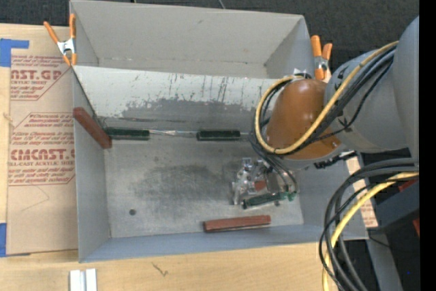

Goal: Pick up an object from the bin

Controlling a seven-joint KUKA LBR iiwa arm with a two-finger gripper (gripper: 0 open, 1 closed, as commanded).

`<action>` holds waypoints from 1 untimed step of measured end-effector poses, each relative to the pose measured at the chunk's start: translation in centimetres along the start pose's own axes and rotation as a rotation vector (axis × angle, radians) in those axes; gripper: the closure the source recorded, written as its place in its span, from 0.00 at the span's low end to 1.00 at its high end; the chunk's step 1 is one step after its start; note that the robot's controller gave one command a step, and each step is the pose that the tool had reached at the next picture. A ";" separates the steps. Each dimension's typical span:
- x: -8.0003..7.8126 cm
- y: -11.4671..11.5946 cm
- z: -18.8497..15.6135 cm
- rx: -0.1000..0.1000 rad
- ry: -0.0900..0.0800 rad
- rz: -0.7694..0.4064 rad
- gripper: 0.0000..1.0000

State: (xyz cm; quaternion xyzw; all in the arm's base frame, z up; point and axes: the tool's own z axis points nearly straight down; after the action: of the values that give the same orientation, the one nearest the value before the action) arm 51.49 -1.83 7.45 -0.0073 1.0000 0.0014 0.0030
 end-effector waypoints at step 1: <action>0.1 -0.1 0.2 0.001 0.003 0.000 0.00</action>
Offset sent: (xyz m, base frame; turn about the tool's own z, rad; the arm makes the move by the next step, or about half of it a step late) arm 0.0000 0.0000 0.0000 0.0000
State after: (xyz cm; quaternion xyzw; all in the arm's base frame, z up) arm 51.35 -1.89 7.24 -0.0071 1.0000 0.0009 0.0015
